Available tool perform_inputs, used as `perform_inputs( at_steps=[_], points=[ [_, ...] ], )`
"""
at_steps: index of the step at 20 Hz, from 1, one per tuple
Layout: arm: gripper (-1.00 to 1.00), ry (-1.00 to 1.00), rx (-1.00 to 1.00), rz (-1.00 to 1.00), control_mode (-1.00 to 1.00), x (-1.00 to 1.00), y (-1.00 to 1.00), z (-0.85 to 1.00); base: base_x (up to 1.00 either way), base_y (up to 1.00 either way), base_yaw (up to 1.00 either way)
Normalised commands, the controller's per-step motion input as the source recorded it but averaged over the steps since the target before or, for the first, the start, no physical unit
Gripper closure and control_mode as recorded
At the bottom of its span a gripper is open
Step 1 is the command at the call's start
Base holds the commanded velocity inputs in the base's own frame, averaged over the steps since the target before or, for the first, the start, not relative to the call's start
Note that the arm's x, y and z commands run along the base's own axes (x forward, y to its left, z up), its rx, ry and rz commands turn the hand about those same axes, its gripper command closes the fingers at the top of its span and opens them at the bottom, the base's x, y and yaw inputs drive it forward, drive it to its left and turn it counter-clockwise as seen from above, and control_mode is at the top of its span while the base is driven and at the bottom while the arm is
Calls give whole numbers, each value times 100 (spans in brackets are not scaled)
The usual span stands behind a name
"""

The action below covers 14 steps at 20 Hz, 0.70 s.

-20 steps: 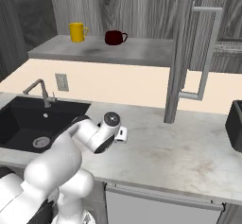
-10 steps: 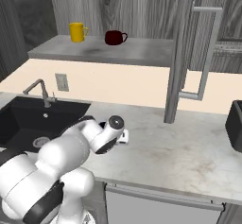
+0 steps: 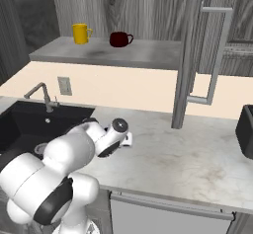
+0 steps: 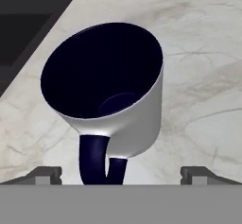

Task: Pick the mug on the counter and place it in the cabinet with the handle facing the right, like the mugs already inside.

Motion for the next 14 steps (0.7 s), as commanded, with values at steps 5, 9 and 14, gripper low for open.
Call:
perform_inputs(
  at_steps=[5, 9, 14],
  points=[
    [-100, 0, 0, 1, -100, 16, 5, -9, 0, 0, 0],
    [-100, 0, 0, 0, -100, 20, 1, -8, 0, 0, 0],
    [100, 0, 0, 0, -100, 15, 0, -6, 0, 0, 0]
  ],
)
